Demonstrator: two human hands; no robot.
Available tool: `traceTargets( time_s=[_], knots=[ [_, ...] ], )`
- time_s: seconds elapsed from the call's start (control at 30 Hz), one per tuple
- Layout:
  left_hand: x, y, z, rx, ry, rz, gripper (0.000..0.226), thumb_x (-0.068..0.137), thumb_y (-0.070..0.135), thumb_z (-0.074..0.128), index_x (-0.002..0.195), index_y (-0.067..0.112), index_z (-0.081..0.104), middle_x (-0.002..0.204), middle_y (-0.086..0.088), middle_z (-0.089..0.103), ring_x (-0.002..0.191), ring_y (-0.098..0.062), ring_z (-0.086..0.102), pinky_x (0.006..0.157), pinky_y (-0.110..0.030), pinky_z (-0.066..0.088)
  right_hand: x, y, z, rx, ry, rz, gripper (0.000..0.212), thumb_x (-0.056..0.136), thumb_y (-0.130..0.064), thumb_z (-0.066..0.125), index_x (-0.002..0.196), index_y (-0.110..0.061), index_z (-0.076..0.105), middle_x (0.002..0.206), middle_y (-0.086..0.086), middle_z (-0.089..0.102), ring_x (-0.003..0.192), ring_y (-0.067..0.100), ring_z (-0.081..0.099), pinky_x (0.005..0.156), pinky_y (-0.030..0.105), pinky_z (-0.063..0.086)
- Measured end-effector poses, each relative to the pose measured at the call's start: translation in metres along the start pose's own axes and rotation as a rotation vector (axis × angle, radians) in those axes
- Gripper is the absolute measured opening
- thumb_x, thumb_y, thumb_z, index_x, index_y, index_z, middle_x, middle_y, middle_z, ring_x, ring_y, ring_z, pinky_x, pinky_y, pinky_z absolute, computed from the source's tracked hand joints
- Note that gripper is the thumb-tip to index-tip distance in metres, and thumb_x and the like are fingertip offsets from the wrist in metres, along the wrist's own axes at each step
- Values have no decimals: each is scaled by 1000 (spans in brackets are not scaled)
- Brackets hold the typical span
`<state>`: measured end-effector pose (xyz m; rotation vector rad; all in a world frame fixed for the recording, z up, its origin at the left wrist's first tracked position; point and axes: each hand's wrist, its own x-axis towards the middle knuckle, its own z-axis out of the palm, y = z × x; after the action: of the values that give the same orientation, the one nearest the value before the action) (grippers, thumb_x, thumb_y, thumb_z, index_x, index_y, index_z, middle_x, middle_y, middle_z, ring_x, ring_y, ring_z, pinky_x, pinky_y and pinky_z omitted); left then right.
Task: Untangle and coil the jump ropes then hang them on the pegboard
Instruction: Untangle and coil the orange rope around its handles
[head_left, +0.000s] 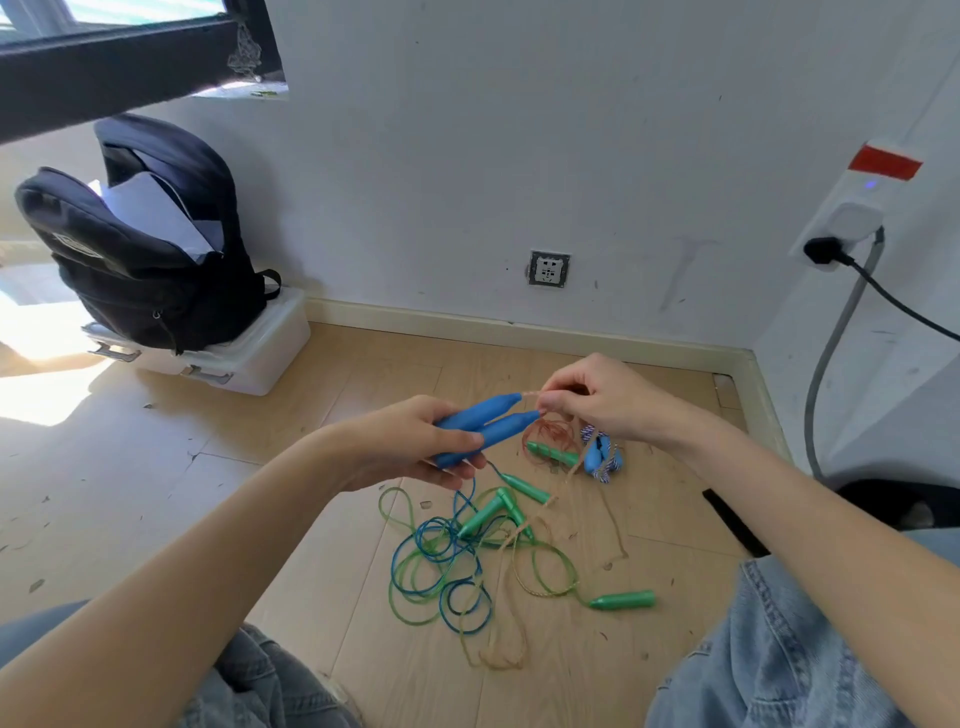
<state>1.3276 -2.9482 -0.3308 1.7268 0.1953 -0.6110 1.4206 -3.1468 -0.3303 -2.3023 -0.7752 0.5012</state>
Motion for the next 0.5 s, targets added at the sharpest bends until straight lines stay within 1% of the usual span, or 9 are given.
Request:
traceTargets(
  time_s=[0.1, 0.17, 0.23, 0.27, 0.3, 0.33, 0.4, 0.47, 0.5],
  knots=[
    [1, 0, 4, 35, -18, -17, 20, 93, 16, 53, 111, 9, 56, 88, -2, 68, 67, -3, 63, 59, -16, 50, 1, -1, 5, 5, 43, -46, 17, 92, -17, 55, 80, -16, 67, 64, -4, 58, 58, 11, 47, 56, 21, 38],
    [1, 2, 3, 8, -18, -3, 17, 94, 15, 52, 109, 8, 57, 85, -2, 66, 63, -3, 58, 58, -15, 49, 2, 0, 3, 61, 58, -42, 16, 92, -16, 55, 83, -14, 68, 67, -2, 60, 61, 14, 49, 59, 24, 40],
    [2, 4, 0, -41, 29, 12, 16, 93, 13, 52, 108, 8, 58, 81, -1, 64, 61, -4, 54, 57, -14, 47, 1, -1, -1, 108, 49, -30, 16, 92, -18, 54, 85, -14, 68, 66, -3, 59, 63, 16, 49, 61, 28, 41],
    [2, 3, -1, -51, 66, 14, 16, 93, 12, 52, 108, 8, 58, 79, -1, 63, 60, -4, 53, 55, -14, 46, 1, -1, 0, 84, 41, -27, 17, 93, -20, 53, 86, -15, 68, 66, -4, 58, 64, 16, 49, 61, 28, 40],
    [3, 3, -1, -33, 103, 12, 17, 93, 12, 51, 109, 8, 57, 78, -1, 62, 59, -4, 52, 54, -14, 45, 0, -1, 1, 14, 33, -23, 18, 94, -23, 52, 89, -15, 67, 68, -4, 59, 65, 16, 51, 61, 26, 40],
    [5, 2, 0, 21, 135, 6, 17, 94, 12, 51, 109, 8, 57, 76, -1, 61, 58, -5, 51, 53, -14, 44, 0, -2, 4, -122, 24, -25, 19, 94, -24, 51, 91, -14, 66, 74, -3, 62, 69, 16, 54, 62, 25, 41],
    [9, -1, 7, 192, 180, -12, 17, 94, 12, 50, 109, 8, 55, 75, -1, 60, 56, -6, 49, 51, -15, 43, -1, -7, 14, -536, -20, -41, 18, 96, -22, 47, 94, -12, 61, 86, 3, 63, 80, 21, 60, 65, 30, 45],
    [14, -7, 17, 335, 168, -61, 14, 95, 13, 48, 107, 9, 53, 72, 0, 58, 55, -8, 47, 49, -15, 40, -7, -17, 34, -856, -108, -108, 12, 94, -9, 44, 92, -10, 55, 85, 4, 55, 87, 26, 60, 63, 33, 46],
    [15, -11, 22, 388, 126, -108, 13, 95, 12, 47, 106, 9, 52, 71, 0, 57, 54, -8, 45, 48, -16, 39, -12, -23, 46, -944, -175, -173, 15, 91, -3, 44, 96, -9, 56, 87, 5, 55, 90, 27, 60, 63, 33, 44]
  ],
)
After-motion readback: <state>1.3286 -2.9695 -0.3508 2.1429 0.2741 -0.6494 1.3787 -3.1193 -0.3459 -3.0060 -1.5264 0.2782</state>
